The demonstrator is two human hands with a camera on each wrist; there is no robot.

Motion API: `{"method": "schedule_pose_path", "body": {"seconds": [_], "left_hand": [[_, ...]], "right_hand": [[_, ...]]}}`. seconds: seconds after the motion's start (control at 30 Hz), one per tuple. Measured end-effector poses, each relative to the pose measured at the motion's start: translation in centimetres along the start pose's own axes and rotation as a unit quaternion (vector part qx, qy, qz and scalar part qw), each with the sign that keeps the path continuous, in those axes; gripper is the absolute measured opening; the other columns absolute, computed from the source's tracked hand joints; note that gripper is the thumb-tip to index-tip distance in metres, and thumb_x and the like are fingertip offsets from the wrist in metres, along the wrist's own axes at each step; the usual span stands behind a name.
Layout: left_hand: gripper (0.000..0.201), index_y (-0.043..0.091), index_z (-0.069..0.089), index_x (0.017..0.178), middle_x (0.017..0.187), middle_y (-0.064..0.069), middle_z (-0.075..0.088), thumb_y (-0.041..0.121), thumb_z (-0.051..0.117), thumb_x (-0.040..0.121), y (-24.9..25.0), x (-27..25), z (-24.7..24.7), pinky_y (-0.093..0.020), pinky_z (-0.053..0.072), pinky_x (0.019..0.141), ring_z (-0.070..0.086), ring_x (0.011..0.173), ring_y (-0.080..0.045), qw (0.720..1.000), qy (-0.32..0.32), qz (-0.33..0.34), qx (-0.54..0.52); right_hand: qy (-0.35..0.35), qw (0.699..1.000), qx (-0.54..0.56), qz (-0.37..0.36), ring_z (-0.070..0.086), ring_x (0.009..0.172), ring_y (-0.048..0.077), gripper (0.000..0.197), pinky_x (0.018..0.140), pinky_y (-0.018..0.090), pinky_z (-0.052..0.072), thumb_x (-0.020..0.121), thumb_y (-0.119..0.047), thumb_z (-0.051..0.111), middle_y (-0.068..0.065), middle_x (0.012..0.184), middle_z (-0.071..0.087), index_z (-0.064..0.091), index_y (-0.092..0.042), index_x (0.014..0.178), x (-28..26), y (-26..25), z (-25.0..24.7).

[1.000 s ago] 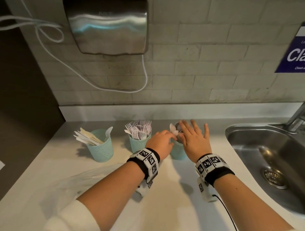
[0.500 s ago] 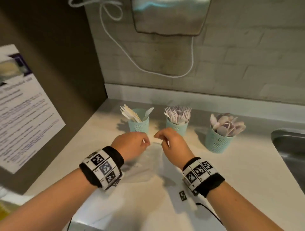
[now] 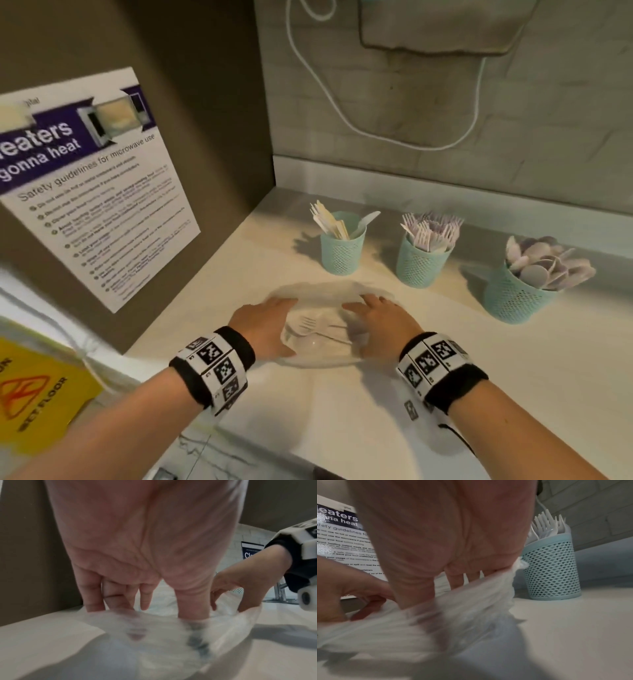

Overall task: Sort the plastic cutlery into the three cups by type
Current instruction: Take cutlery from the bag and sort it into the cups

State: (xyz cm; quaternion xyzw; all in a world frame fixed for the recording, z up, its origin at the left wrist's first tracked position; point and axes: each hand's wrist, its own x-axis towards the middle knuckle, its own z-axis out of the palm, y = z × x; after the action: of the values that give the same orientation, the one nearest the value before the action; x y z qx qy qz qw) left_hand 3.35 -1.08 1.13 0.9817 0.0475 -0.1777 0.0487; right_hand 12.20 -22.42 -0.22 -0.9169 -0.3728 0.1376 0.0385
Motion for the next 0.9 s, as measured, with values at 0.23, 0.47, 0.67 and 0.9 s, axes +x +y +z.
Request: {"method": "schedule_pose_path", "body": {"seconds": [0.23, 0.47, 0.67, 0.9], "left_hand": [[0.107, 0.027, 0.004, 0.151, 0.16, 0.003, 0.008, 0.053, 0.071, 0.072, 0.3, 0.9, 2.1, -0.04, 0.031, 0.111, 0.014, 0.145, -0.02, 1.0, 0.001, 0.022, 0.01], [0.103, 0.032, 0.014, 0.148, 0.154, 0.002, 0.018, 0.052, 0.075, 0.068, -1.1, 1.6, 2.6, -0.043, 0.031, 0.112, 0.015, 0.142, -0.024, 0.999, -0.005, 0.019, -0.028], [0.063, 0.037, 0.039, 0.137, 0.153, 0.003, 0.023, 0.047, 0.065, 0.081, -1.3, 1.3, 2.9, -0.038, 0.032, 0.111, 0.017, 0.142, -0.021, 0.997, 0.017, 0.018, -0.073], [0.048, 0.033, 0.049, 0.13, 0.143, 0.005, 0.037, 0.046, 0.058, 0.085, -1.1, 1.4, 2.2, -0.036, 0.037, 0.105, 0.031, 0.134, -0.019, 0.997, 0.013, 0.027, -0.064]], "right_hand": [[0.025, 0.999, 0.031, 0.01, 0.041, 0.11, 0.024, 0.064, 0.095, 0.039, 0.037, 0.074, -0.056, 0.062, 0.003, 0.117, 0.049, 0.054, -0.019, 0.125, 1.2, -2.4, 1.2], [-0.015, 1.0, -0.018, 0.02, 0.046, 0.116, 0.03, 0.04, 0.094, 0.038, 0.039, 0.085, -0.037, 0.054, 0.009, 0.12, 0.052, 0.051, -0.012, 0.116, 1.4, -2.6, 2.3], [-0.003, 0.999, 0.034, 0.017, 0.059, 0.104, 0.03, 0.023, 0.089, 0.036, 0.041, 0.095, -0.03, 0.044, 0.013, 0.115, 0.061, 0.043, -0.012, 0.109, 1.1, -1.6, 1.8], [0.13, 0.907, 0.401, -0.004, 0.052, 0.078, 0.012, 0.017, 0.078, 0.031, 0.047, 0.1, -0.017, 0.039, -0.005, 0.085, 0.053, 0.051, -0.01, 0.108, 2.0, -1.7, -2.1]]}}
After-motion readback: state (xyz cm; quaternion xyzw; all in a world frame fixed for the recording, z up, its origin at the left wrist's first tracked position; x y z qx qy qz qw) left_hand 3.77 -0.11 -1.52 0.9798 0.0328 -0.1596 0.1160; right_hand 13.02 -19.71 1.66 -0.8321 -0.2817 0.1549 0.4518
